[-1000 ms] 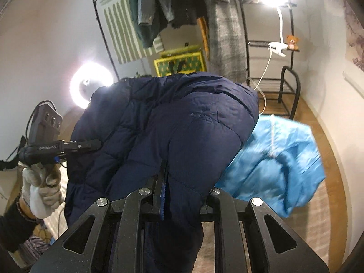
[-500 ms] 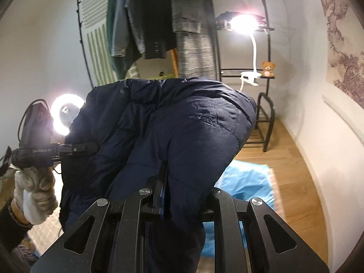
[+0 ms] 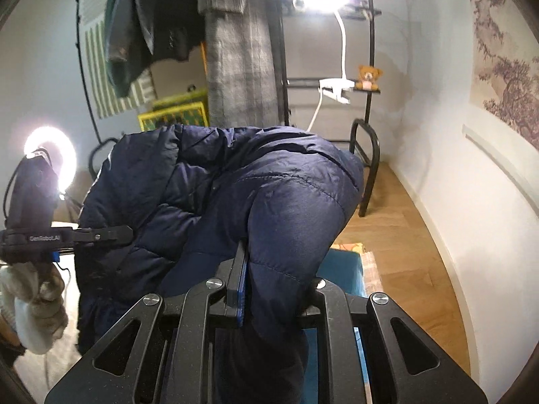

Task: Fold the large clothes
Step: 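Lift the folded jacket with both tools and carry it toward the blue garment, then lower the jacket onto the folded blue garment and open both tools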

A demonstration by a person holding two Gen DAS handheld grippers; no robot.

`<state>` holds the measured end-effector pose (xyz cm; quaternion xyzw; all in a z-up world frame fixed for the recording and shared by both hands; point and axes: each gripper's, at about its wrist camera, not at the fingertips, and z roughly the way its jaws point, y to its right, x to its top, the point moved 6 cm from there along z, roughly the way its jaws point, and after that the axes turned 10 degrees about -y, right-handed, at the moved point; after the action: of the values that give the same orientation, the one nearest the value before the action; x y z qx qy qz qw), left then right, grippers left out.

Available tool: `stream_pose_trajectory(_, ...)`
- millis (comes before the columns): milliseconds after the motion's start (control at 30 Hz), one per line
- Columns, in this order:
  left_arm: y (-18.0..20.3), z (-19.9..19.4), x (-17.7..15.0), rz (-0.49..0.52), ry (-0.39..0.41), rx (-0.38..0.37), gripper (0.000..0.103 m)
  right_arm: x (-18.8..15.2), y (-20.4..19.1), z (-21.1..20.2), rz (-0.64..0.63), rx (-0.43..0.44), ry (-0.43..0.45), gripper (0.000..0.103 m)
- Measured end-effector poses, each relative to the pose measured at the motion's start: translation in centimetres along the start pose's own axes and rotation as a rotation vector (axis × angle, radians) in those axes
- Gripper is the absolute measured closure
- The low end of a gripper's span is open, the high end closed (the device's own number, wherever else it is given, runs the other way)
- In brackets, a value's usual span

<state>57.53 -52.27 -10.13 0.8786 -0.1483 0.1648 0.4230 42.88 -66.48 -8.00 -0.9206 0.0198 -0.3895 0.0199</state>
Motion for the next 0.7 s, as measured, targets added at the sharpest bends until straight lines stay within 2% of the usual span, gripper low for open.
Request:
stream_pose_trajectory(167,-2.8,1.9,0.1,-0.041,0.004,0.023,0.089,-1.0,2.0,4.1,0.011,-0.016,-0.048,0.087)
stream_pose_trajectory(267,-4.2,2.6,0.4,-0.078,0.001,0.027,0.088,-1.6,3.4,5.0,0.050,-0.007,-0.056,0.084)
stream_pose_trajectory(367,-5.2,3.1,0.2,-0.092,-0.005,0.037,0.088,-2.1,4.6,5.8,0.090,-0.002,-0.087,0.075)
stream_pose_trajectory(500,-6.4,3.6,-0.1,-0.128,-0.017,0.037,0.088,-2.3,5.7,5.9,0.138,-0.020,-0.118,0.056)
stream_pose_trajectory(600,-6.8,3.6,-0.3,-0.144,-0.022,0.023,0.087,-3.0,7.2,4.3,0.176,-0.059,-0.096,0.053)
stream_pose_trajectory(633,-6.8,3.7,-0.4,-0.140,-0.022,0.024,0.087,-3.4,7.7,3.5,0.206,-0.049,-0.079,0.048)
stream_pose_trajectory(700,-6.8,3.6,-0.5,-0.141,-0.022,0.022,0.087,-5.1,8.9,1.1,0.305,0.036,-0.039,0.042)
